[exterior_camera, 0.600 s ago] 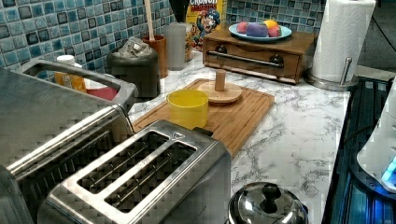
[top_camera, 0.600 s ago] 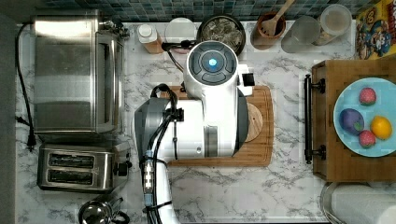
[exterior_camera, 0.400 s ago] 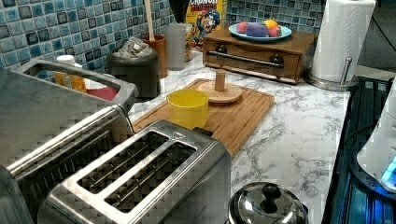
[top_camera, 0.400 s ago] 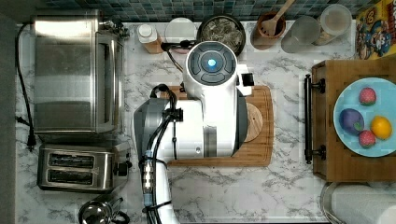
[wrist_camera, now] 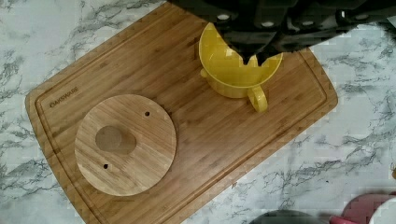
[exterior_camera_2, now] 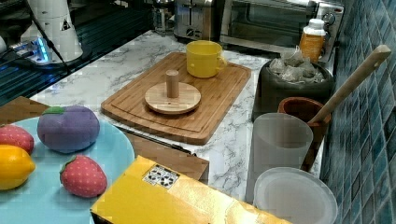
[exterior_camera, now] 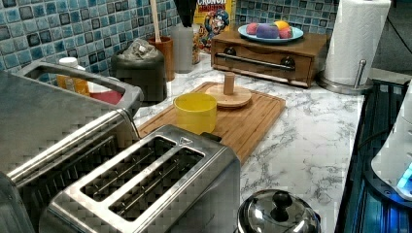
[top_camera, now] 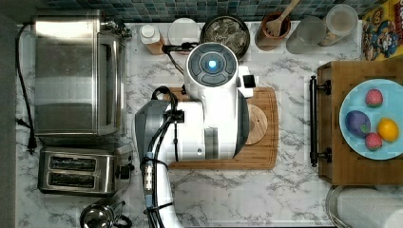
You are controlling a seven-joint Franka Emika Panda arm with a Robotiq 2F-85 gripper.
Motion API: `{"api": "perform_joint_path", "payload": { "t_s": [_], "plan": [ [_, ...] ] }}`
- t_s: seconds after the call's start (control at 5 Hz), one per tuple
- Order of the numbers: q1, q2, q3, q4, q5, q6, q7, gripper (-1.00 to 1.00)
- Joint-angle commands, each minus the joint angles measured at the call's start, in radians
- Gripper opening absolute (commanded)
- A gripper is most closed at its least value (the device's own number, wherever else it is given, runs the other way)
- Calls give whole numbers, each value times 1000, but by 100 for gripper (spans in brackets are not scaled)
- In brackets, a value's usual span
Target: Get a tea bag.
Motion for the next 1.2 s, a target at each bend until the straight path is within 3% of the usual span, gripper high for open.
{"api": "perform_joint_path", "payload": {
  "t_s": [0.2,0.4,0.6,0.8,1.0,1.2],
  "plan": [
    [-20,64,-26,114,11,165,25,-100],
    [-25,40,-26,97,-21,281,13,-100],
    [-15,42,-39,108,-72,353,-15,-59],
    [-8,114,-47,193,-121,330,-35,100],
    [-86,189,52,244,-201,317,-13,100],
    [-53,248,19,283,-213,301,-20,100]
  ]
}}
